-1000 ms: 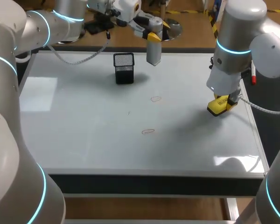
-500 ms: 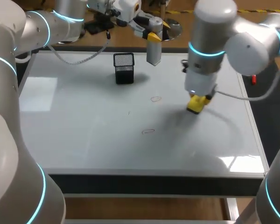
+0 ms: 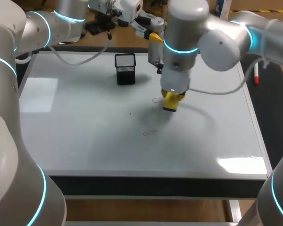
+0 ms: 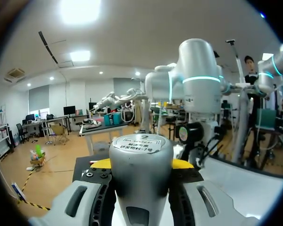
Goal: Pick up the inspection probe, press it on each red-marked spot on the whiteboard one by one, put down the probe, pick up the eraser, and wipe off all the red marks.
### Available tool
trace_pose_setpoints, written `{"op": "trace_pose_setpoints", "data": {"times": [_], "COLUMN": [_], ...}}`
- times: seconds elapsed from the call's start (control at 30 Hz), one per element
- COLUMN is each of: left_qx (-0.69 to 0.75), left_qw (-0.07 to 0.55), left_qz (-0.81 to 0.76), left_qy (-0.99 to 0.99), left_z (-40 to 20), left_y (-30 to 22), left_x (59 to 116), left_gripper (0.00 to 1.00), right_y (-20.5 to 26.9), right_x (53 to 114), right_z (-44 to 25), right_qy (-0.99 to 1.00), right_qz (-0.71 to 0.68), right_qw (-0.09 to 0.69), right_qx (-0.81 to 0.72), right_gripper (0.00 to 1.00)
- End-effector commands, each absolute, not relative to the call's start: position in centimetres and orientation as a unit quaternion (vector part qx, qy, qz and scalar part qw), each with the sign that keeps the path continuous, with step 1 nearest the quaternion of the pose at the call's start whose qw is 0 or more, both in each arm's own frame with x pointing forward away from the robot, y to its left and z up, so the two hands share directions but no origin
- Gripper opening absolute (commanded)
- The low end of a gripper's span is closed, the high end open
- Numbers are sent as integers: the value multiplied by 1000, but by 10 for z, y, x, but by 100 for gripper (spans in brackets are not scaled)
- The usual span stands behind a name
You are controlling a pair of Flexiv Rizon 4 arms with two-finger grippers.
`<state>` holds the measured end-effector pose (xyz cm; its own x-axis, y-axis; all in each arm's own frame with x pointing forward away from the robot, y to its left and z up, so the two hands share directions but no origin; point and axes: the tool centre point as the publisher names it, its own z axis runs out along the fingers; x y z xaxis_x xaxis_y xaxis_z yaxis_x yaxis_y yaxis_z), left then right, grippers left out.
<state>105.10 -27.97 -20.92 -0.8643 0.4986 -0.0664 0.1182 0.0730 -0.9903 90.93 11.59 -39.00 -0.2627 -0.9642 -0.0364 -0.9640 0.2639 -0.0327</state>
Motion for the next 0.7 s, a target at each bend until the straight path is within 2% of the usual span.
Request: {"op": "trace_pose_setpoints", "data": {"times": [0.03, 0.33, 0.7], "left_qx": [-289, -289, -289], "left_qw": [233, 233, 233], "left_qz": [619, 619, 619], "left_qy": [-692, -692, -692], "left_z": [-211, -211, -211], "left_y": [-280, -280, -280], "left_x": [1059, 1059, 1059], "left_gripper": [0, 0, 0], "right_y": [150, 192, 207], "right_x": [927, 939, 945], "right_z": [-401, -412, -423], "right_qy": [778, 738, 724], "right_qz": [-14, -2, 8], "right_qw": [-7, -13, -14], "right_qx": [-628, -674, -689], "right_gripper": [0, 0, 0]}}
